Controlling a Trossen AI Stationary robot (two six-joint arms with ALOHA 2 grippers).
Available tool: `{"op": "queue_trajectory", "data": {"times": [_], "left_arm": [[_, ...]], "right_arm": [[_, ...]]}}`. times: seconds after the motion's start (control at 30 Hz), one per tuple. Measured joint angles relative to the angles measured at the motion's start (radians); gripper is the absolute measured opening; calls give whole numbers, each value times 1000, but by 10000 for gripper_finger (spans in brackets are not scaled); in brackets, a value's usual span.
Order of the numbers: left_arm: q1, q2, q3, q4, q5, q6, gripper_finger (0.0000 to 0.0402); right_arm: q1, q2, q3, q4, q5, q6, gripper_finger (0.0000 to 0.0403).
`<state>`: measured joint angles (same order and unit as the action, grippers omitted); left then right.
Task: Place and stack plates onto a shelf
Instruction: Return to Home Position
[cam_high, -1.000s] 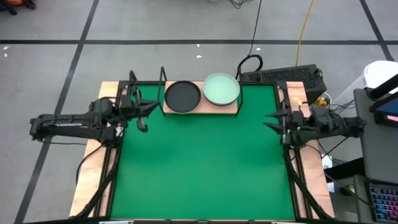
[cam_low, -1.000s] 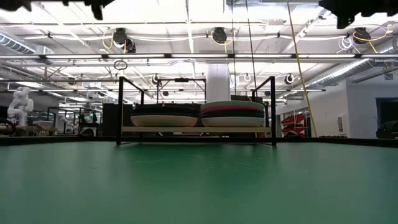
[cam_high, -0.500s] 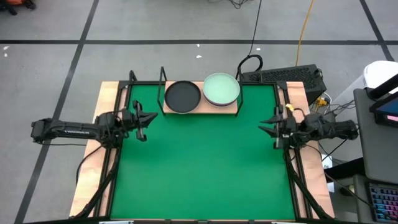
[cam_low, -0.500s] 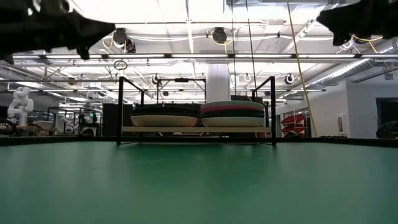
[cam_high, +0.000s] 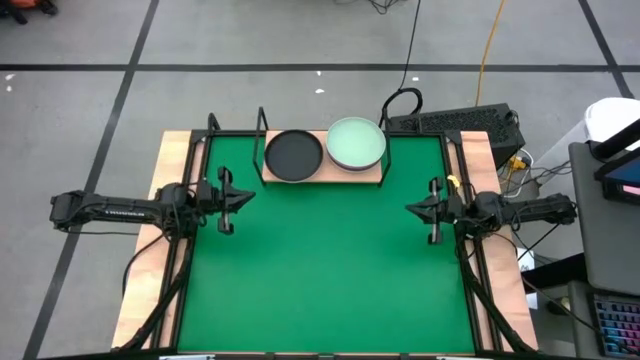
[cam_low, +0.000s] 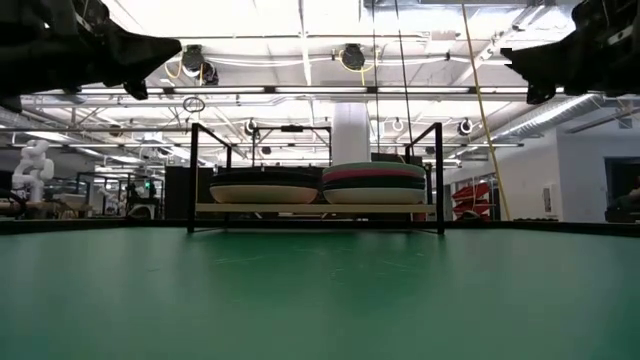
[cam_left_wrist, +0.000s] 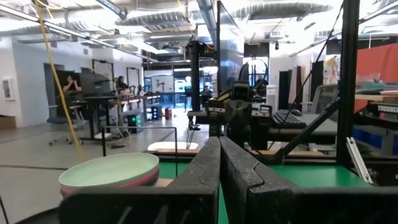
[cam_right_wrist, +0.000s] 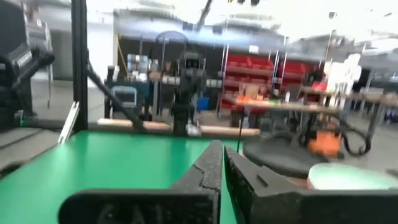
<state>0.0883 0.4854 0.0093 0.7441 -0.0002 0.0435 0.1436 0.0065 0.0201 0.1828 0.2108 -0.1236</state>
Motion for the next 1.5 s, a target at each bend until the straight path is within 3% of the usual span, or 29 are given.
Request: {"op": "queue_trajectory", "data": {"times": [1.5], "left_arm": [[2, 0, 1, -10, -1, 1, 4]], "right_arm": [[0, -1, -5, 23, -2, 33, 2]]}}
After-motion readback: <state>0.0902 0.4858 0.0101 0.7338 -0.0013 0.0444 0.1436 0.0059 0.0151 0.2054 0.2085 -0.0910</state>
